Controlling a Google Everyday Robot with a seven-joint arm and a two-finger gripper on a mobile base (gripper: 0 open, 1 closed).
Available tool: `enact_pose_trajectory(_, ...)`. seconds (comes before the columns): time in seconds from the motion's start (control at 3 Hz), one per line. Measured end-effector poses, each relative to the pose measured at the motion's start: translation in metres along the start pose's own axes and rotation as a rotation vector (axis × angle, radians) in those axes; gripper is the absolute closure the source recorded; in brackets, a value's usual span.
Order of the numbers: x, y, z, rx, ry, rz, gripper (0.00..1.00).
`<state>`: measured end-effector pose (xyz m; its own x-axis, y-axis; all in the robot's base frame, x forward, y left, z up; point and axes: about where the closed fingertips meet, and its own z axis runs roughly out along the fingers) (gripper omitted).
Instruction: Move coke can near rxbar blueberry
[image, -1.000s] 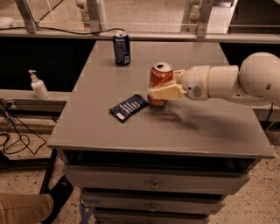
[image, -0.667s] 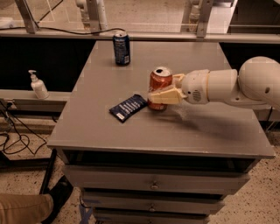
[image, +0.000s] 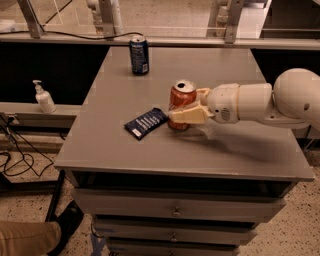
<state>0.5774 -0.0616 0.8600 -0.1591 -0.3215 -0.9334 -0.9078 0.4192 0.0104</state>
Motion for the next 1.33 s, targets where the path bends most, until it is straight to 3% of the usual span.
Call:
enact_pose_trajectory(0.67,0.000,0.003,-0.001,-0.006,-0.001,-0.004,0.12)
enact_pose_trajectory(1.0,0.000,0.004,-0.002,-0.010,-0.003,-0.010,0.00)
enact_pose_trajectory(1.33,-0.004,-0.008,-0.017,0.034,-0.010,-0.018,0.00)
